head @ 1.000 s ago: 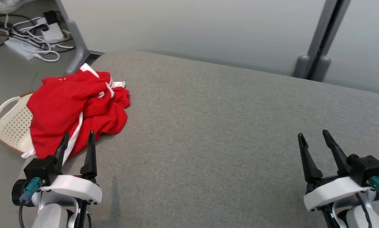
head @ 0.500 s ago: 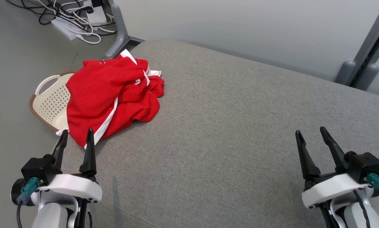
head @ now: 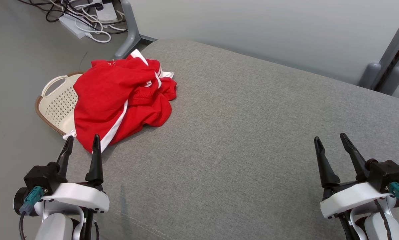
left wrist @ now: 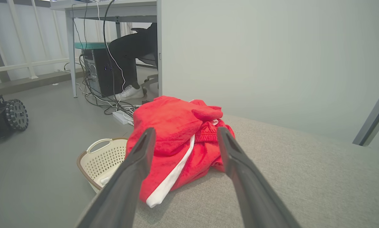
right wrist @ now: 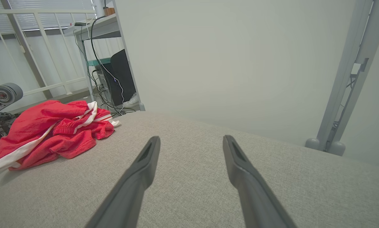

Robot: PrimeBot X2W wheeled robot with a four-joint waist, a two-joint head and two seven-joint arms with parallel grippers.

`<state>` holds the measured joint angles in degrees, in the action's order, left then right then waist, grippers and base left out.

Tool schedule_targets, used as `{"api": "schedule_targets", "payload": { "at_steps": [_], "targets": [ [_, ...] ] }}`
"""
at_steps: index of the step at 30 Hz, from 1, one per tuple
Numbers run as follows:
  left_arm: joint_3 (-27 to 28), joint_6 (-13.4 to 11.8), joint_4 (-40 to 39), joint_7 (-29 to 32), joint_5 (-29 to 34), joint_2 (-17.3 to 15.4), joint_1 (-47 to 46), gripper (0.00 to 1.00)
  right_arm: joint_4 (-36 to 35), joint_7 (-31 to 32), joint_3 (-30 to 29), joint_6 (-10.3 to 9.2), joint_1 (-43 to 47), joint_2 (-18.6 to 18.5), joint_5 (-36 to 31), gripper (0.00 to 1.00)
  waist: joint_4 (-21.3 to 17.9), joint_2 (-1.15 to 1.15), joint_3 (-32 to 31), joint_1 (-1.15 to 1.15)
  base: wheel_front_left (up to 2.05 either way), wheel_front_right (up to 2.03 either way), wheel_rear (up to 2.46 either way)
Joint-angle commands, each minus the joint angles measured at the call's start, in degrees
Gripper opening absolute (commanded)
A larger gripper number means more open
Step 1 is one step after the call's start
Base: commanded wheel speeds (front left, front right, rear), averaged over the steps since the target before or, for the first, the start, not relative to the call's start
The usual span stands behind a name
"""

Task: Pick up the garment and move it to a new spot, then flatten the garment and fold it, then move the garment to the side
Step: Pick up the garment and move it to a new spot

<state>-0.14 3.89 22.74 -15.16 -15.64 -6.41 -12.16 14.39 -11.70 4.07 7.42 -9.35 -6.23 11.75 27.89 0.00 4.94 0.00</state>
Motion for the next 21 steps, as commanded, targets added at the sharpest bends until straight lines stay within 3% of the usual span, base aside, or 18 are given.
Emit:
{"api": "schedule_targets", "payload": {
  "at_steps": [1,12,21],
  "targets": [
    [0.1,0.1,0.0,-0.1,0.5,0.0,-0.6,1.00,0.2,-0.4,-0.3,0.13,-0.5,-0.3,-0.3,1.00,0.2,0.00,0.0,0.00,0.00,0.00,0.00],
    [0.5,0.5,-0.4,-0.1,0.4,0.5,-3.0,1.00,-0.8,0.3,0.1,0.13,-1.1,-0.6,-0.7,1.00,0.6,0.00,1.9,0.00,0.00,0.00,0.00],
    [2.8,0.7,0.2,-0.1,-2.2,-0.2,-13.3,1.00,-4.2,3.4,1.0,0.13,-3.7,-2.8,-0.9,1.00,-3.6,0.00,8.0,0.00,0.00,0.00,0.00]
  ]
}}
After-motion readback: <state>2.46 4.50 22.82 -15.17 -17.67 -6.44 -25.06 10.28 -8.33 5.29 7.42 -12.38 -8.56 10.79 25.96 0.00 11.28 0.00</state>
